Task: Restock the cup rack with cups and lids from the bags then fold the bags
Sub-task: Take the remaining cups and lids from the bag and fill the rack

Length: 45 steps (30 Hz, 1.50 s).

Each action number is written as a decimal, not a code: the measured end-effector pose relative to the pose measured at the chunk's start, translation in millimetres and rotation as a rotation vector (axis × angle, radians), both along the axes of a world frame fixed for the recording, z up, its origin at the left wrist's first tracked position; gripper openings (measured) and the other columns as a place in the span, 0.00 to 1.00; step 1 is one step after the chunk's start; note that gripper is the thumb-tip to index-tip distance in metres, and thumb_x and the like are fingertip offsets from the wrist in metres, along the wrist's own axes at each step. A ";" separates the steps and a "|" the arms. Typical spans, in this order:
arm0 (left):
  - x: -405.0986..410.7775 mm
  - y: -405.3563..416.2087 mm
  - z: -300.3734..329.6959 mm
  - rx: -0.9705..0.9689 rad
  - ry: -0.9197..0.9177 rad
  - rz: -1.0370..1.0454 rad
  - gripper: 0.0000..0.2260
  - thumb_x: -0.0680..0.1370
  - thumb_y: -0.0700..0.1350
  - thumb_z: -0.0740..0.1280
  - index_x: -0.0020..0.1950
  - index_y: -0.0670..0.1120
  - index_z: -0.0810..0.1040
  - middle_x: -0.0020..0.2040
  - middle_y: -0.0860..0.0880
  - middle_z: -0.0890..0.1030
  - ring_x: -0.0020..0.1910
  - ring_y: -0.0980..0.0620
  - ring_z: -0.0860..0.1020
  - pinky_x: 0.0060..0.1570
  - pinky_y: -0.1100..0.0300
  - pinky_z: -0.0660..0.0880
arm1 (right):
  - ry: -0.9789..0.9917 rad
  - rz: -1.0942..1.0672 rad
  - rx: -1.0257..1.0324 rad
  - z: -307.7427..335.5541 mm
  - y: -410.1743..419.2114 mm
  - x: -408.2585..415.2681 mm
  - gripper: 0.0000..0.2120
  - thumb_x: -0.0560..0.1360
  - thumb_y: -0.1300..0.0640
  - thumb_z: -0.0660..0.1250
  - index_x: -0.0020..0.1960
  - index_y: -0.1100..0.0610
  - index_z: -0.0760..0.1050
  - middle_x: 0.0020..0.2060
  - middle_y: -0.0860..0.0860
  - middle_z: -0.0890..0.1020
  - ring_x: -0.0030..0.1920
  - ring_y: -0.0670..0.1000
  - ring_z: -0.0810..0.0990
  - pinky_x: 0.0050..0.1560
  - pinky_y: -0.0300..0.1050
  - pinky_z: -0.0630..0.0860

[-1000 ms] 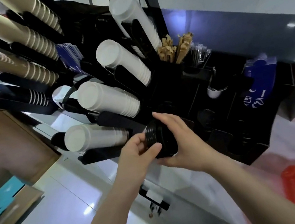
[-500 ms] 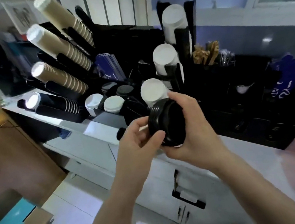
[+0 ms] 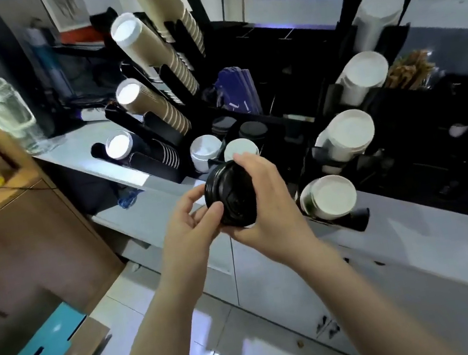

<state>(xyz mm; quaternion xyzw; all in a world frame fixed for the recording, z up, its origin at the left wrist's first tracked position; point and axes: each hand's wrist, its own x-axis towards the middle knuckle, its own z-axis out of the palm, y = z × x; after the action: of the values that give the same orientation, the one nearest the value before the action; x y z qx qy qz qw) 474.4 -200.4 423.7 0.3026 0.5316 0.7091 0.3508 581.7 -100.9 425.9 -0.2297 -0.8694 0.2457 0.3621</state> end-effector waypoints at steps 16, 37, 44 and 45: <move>-79.9 103.3 -38.7 -0.194 0.113 -0.163 0.14 0.80 0.37 0.60 0.57 0.51 0.80 0.52 0.52 0.84 0.52 0.53 0.82 0.51 0.62 0.76 | 0.056 -0.424 -0.203 -75.2 76.7 -71.4 0.43 0.64 0.56 0.76 0.73 0.45 0.57 0.73 0.46 0.52 0.72 0.53 0.60 0.68 0.47 0.66; -130.7 244.1 -98.6 -0.224 1.754 -0.522 0.37 0.75 0.54 0.60 0.78 0.45 0.46 0.78 0.41 0.48 0.77 0.41 0.46 0.73 0.44 0.41 | -0.440 -0.955 -0.130 -76.0 134.3 -79.4 0.43 0.68 0.55 0.74 0.77 0.52 0.56 0.74 0.59 0.56 0.73 0.61 0.57 0.71 0.52 0.60; -131.3 244.1 -99.2 -0.179 1.725 -0.517 0.36 0.76 0.52 0.60 0.78 0.45 0.47 0.78 0.40 0.49 0.77 0.40 0.48 0.73 0.44 0.42 | -0.367 -0.847 -0.277 -71.8 142.1 -70.6 0.42 0.75 0.54 0.70 0.78 0.43 0.45 0.76 0.53 0.46 0.76 0.54 0.47 0.72 0.48 0.51; -131.6 244.0 -99.1 -0.176 1.718 -0.516 0.35 0.76 0.51 0.60 0.78 0.45 0.47 0.78 0.40 0.49 0.77 0.41 0.48 0.73 0.44 0.42 | -0.325 -0.859 -0.287 -69.3 144.4 -72.5 0.42 0.75 0.54 0.69 0.77 0.43 0.45 0.76 0.53 0.45 0.76 0.54 0.47 0.72 0.48 0.51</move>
<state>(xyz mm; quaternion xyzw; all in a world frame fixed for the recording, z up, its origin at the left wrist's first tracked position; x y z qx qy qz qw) 342.8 43.6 324.5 0.8101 0.5786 0.0946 0.0028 509.2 43.5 356.6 -0.6510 -0.6986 0.1524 0.2549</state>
